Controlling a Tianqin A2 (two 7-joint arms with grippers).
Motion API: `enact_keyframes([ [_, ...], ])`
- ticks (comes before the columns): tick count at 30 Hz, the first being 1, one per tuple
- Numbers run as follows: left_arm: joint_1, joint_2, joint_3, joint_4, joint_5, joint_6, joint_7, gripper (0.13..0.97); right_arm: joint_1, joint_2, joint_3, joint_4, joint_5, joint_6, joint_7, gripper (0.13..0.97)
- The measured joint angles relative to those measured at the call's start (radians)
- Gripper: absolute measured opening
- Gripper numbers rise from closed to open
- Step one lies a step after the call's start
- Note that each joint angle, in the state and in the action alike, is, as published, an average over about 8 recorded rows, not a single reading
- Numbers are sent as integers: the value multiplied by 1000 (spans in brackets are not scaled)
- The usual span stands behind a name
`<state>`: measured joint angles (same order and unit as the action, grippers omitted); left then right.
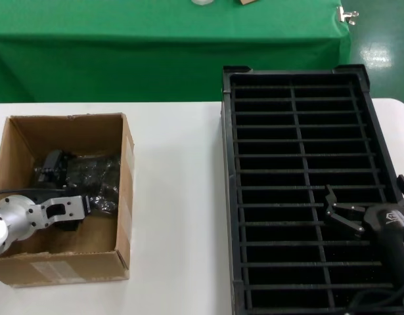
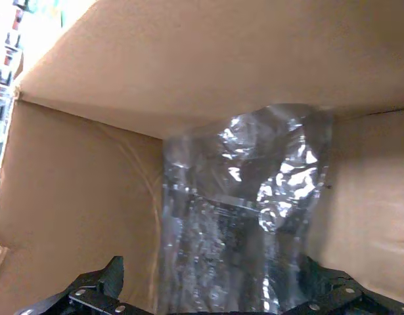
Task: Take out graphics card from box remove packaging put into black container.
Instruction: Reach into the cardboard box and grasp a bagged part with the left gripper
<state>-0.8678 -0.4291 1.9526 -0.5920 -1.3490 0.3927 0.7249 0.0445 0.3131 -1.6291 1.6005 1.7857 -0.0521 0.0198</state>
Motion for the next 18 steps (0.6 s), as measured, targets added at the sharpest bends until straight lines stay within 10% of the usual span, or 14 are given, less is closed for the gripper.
enact_keyframes([
  [9, -20, 41, -74, 82, -129, -50, 257, 863, 0, 0, 0, 0, 0, 0, 0, 966],
  [18, 5, 43, -104, 56, -173, -68, 323, 713, 0, 0, 0, 0, 0, 0, 0, 966],
])
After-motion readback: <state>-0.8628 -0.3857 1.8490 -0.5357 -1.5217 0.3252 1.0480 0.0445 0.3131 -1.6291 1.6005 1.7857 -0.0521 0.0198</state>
